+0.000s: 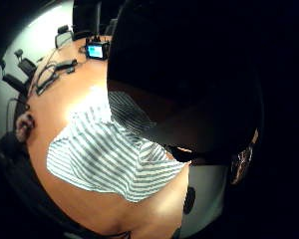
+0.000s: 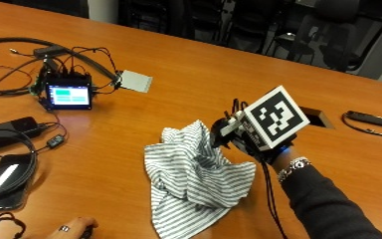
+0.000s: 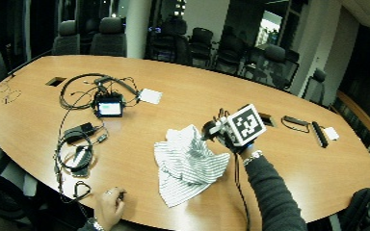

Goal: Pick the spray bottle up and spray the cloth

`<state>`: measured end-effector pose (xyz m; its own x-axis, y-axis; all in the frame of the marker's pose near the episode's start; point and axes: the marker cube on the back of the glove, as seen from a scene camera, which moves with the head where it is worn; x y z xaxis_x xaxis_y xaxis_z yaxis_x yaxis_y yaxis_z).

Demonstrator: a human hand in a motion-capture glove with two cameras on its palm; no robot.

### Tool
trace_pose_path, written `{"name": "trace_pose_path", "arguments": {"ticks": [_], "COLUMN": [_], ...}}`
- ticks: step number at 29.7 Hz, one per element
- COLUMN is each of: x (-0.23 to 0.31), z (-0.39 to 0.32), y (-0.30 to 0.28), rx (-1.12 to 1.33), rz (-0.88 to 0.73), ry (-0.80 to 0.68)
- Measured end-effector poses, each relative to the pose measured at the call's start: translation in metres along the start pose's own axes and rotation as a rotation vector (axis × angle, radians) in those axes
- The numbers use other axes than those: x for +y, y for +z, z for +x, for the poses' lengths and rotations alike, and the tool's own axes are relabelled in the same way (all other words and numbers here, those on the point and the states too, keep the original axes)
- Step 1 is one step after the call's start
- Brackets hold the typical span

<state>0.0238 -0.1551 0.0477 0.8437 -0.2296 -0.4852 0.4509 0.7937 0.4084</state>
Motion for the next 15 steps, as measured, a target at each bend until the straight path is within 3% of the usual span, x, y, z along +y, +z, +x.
{"name": "trace_pose_path", "arguments": {"ticks": [9, 15], "x": [0.015, -0.002], "z": [-0.025, -0.009], "y": [0.015, -0.007], "rx": [0.113, 0.091], "rz": [-0.050, -0.014], "ry": [-0.125, -0.045]}}
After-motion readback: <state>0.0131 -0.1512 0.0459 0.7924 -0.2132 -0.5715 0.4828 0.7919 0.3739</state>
